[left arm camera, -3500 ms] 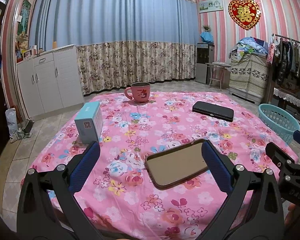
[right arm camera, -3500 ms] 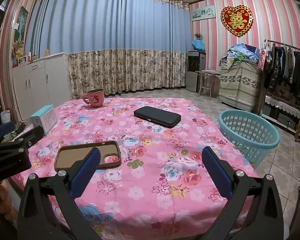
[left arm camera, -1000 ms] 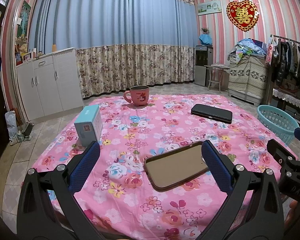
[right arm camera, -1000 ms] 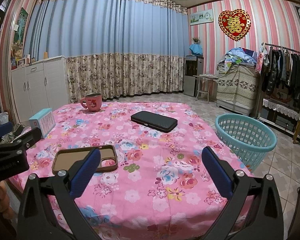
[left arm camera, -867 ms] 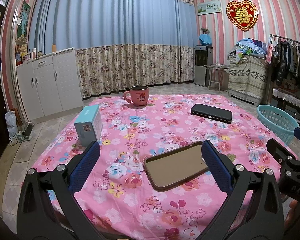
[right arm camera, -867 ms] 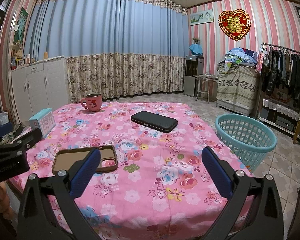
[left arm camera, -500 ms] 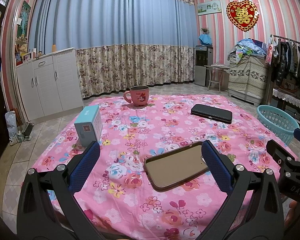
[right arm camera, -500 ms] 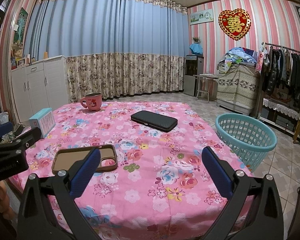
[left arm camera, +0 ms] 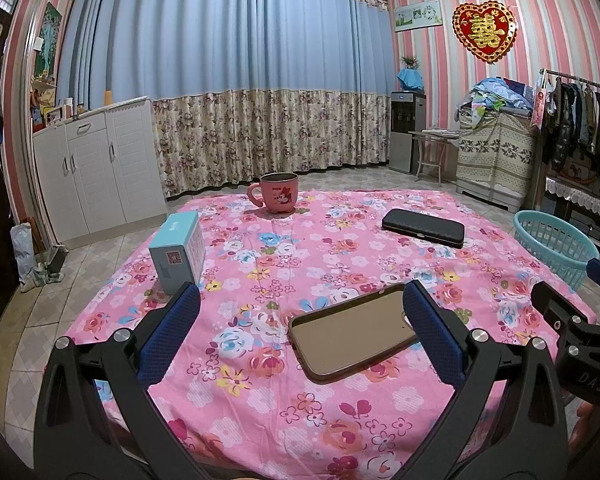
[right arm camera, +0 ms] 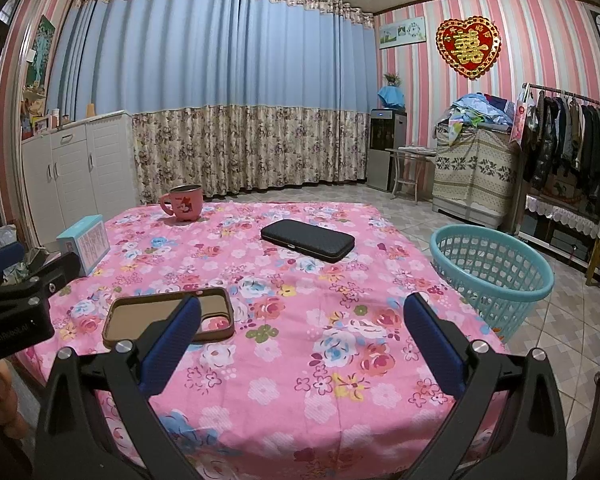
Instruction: Collect trash
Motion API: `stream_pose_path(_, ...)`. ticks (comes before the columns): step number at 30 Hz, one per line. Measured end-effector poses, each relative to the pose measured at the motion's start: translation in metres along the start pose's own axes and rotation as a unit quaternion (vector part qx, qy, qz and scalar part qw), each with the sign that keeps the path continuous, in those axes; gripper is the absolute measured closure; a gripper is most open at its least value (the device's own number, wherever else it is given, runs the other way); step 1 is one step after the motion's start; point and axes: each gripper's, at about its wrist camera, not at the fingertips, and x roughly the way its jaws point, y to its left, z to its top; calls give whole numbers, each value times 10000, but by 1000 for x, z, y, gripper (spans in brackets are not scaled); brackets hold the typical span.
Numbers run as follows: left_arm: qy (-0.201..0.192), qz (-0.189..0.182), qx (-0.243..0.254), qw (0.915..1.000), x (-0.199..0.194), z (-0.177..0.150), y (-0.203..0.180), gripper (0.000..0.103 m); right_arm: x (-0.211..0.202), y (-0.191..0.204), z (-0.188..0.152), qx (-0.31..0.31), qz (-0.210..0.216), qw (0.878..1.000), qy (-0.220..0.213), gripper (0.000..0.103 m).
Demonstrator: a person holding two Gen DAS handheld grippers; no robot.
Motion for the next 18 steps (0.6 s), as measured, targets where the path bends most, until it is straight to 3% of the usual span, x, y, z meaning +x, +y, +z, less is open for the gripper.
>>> stream_pose_path(18,-52,7,53,10000,-3,3,0,5,0,0,-1,2,-5,10000,14,4)
